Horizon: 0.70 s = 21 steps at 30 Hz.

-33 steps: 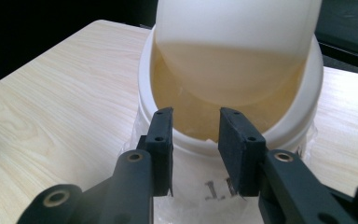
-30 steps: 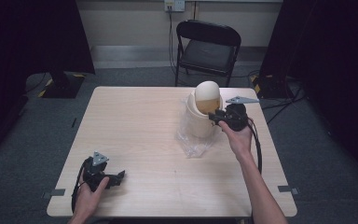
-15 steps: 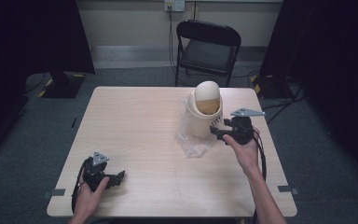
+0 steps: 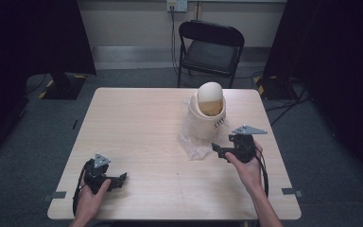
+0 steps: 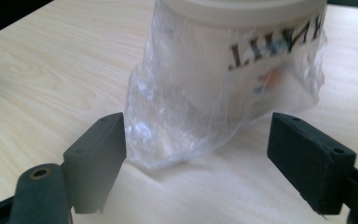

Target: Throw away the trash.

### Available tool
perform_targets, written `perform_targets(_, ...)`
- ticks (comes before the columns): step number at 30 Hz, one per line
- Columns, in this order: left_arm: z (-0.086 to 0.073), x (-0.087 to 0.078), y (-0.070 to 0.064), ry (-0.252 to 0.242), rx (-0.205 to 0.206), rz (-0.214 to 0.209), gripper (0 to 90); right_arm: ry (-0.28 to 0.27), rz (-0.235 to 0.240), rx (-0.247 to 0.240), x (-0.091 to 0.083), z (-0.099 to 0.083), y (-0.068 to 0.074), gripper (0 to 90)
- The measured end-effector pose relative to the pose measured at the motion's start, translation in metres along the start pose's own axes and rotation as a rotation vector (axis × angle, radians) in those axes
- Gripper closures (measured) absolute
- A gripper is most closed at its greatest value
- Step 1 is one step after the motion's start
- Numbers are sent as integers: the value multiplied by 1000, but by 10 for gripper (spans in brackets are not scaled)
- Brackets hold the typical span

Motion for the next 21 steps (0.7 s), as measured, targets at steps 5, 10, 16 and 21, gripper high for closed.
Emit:
perform_targets(5, 0, 0, 0, 0, 0, 0, 0, 31, -17, 7, 0, -22, 0, 166)
perform_targets(10, 0, 0, 0, 0, 0, 0, 0, 57, -53, 17, -3, -42, -4, 160)
perform_targets(16, 0, 0, 0, 0, 0, 0, 0, 124, -82, 17, -3, -63, -9, 160)
perform_targets(21, 0, 0, 0, 0, 0, 0, 0, 166, -93, 6, 0, -77, -9, 160)
Point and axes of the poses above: each handheld gripper's, and its own axes: x roughly forward along the jaws, z roughly out of its top, y roughly to its left, the point moved 3 cm from there along x, roughly forward along the jaws, and after that the axes turned 1 degree about z, right-handed, at the moved point
